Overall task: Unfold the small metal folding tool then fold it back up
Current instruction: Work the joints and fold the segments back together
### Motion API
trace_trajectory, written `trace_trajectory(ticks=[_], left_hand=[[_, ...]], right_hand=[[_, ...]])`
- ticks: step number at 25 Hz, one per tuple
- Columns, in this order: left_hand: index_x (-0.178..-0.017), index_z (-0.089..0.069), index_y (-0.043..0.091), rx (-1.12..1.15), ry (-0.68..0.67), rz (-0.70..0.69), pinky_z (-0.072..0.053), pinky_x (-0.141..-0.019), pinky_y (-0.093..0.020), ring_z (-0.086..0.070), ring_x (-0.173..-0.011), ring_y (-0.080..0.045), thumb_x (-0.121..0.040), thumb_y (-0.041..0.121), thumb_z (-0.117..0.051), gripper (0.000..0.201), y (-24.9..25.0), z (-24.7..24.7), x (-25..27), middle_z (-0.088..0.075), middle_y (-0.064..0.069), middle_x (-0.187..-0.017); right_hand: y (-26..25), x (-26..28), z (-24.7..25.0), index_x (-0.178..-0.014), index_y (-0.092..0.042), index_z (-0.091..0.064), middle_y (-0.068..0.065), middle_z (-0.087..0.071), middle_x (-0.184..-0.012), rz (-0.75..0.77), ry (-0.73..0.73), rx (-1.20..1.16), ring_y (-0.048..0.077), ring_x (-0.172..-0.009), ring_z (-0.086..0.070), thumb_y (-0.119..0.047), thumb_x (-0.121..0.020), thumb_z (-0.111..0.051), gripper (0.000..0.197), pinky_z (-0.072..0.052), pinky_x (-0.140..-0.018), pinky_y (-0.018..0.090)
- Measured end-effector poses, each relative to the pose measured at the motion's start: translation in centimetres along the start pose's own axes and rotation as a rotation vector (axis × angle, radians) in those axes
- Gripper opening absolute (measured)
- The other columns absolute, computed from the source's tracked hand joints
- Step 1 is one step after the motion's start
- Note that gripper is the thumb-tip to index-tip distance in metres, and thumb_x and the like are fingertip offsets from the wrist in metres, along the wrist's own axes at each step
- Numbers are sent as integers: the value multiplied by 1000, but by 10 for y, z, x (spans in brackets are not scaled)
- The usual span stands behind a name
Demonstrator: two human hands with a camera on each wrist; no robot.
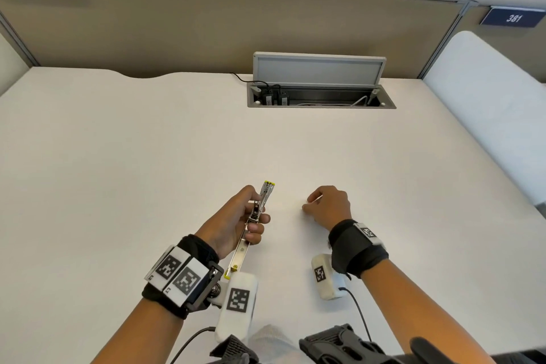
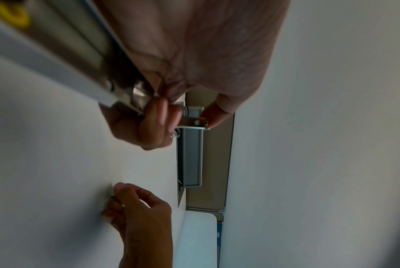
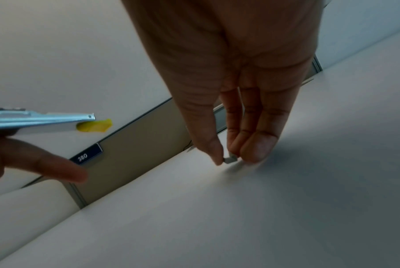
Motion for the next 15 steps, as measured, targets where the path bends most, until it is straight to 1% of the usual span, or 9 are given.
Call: trace_trajectory(ticks=[2,3,4,5,6,7,9,12,15], left_hand=[[-97,-36,8,14,10,-15,-24,-39,-19,-31,-40,-11,-82,25,-46,25,1,2,0,-49,-6,-70],[-97,-35,8,20,12,-20,-25,-39,-20,-32,-40,-11,-82,24,-47,24,2,2,0,-49,-7,-71],[-96,-36,9,25,9,-27,-25,-40,-20,-32,-41,-12,-82,23,-47,23,2,2,1,-49,-8,-73],[-94,-37,9,32,3,-34,-26,-40,-20,-33,-42,-12,-82,21,-47,20,3,1,1,-49,-9,-74],[-91,-39,9,39,-8,-42,-27,-41,-21,-34,-43,-13,-82,19,-47,16,4,0,1,-49,-10,-76],[-89,-40,9,48,-22,-46,-28,-42,-22,-34,-45,-14,-81,18,-48,15,4,-1,1,-48,-11,-78],[-93,-41,8,70,-61,-47,-30,-44,-23,-36,-48,-15,-77,16,-50,20,4,-3,1,-48,-12,-80],[-101,-42,7,87,-96,-49,-32,-45,-24,-39,-50,-16,-77,15,-49,25,4,-6,1,-50,-12,-80],[-98,-41,7,79,-115,-53,-32,-46,-24,-39,-51,-16,-80,14,-47,21,5,-9,3,-49,-12,-81]], right_hand=[[-13,5,13,-78,-11,-68,6,-67,-71,73,6,-120,16,-59,-69,-8,-74,-70,5,-54,-71,27],[-21,9,21,-79,-8,-70,5,-67,-67,120,9,-178,7,-50,-66,-4,-76,-69,5,-53,-66,20],[-32,14,31,-80,-6,-72,4,-67,-67,170,10,-213,-1,-45,-63,-2,-76,-69,6,-50,-61,11],[-44,21,39,-82,-7,-74,1,-68,-69,224,6,-218,-5,-46,-62,0,-76,-69,9,-46,-58,3],[-56,27,45,-84,-8,-75,-1,-68,-70,278,-2,-213,-8,-49,-61,1,-76,-69,13,-44,-58,1],[-67,34,49,-86,-9,-75,-2,-69,-71,328,-11,-210,-8,-54,-62,2,-76,-69,16,-45,-60,0],[-87,49,54,-89,-10,-74,0,-71,-74,429,-37,-224,-5,-62,-65,4,-75,-69,20,-48,-64,3],[-115,72,50,-94,-10,-71,2,-75,-84,624,-96,-183,6,-77,-70,1,-78,-70,20,-55,-72,13],[-126,80,48,-96,-9,-72,2,-75,-88,710,-98,-160,7,-80,-68,-1,-77,-73,21,-56,-74,14]])
Point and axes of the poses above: each hand's wrist, its own x-axis away from the middle knuckle, its own z-axis out of the back of the hand, y = z × x, the point moved 9 cm from there along -x, towards the middle knuckle
